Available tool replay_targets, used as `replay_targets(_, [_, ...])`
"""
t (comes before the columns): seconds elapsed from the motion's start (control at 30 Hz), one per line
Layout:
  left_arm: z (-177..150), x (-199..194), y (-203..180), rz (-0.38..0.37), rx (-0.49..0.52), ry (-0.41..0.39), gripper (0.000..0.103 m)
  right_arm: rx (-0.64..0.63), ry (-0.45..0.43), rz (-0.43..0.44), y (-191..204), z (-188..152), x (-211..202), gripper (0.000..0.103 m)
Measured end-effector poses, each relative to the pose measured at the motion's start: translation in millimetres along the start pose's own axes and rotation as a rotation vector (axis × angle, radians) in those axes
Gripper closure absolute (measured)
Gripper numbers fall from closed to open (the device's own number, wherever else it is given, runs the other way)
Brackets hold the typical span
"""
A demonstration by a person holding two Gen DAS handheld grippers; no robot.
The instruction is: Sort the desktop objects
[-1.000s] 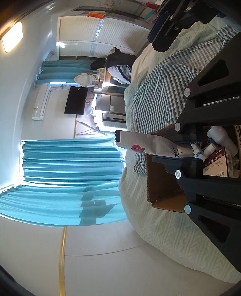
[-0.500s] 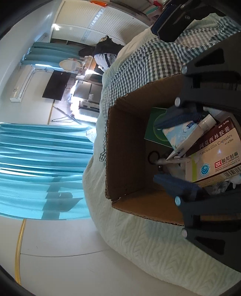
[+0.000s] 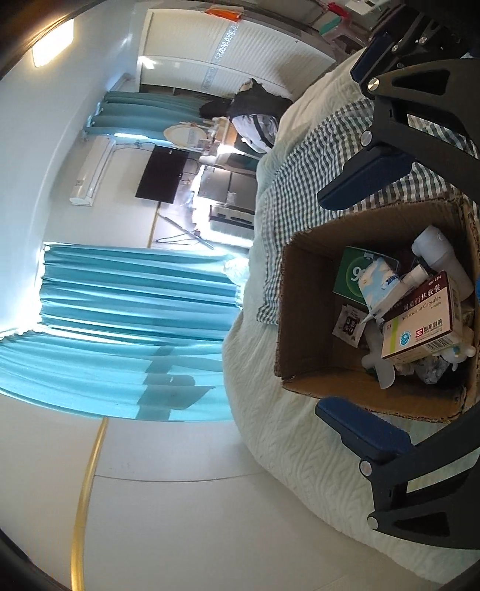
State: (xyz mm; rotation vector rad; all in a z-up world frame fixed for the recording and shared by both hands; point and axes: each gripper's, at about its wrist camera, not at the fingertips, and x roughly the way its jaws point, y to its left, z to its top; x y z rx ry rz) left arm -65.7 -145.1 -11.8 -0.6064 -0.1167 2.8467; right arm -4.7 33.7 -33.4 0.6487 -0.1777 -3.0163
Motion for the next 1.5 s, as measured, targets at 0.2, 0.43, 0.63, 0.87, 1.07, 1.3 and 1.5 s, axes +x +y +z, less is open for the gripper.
replay_targets(0.2, [14, -62, -29, -0.01, 0.048, -0.079, 0.0, -0.047, -0.071, -0.04, 4, 15, -60, 0.06])
replay_targets(0.43, [3, -112, -65, -0.017, 0.054, -0.126, 0.0, -0.039, -0.149, -0.075, -12, 28, -122, 0.023])
replay_targets(0.63, [-10, -132, -85, 0.063, 0.021, -0.15, 0.0, -0.013, -0.186, -0.124, -34, 23, -159, 0.002])
replay_targets(0.87, [-24, -142, -99, 0.072, 0.02, -0.14, 0.0, -0.036, -0.203, -0.147, -54, 5, -191, 0.001])
replay_targets(1.07, [-47, -139, -110, 0.095, 0.025, -0.116, 0.0, -0.006, -0.176, -0.116, -74, -7, -202, 0.001])
replay_targets(1.3, [-74, -133, -124, 0.115, 0.069, -0.098, 0.0, 0.017, -0.165, -0.15, -94, -25, -202, 0.001])
replay_targets(1.5, [-75, -137, -130, 0.099, 0.068, -0.096, 0.0, 0.033, -0.156, -0.153, -103, -31, -203, 0.001])
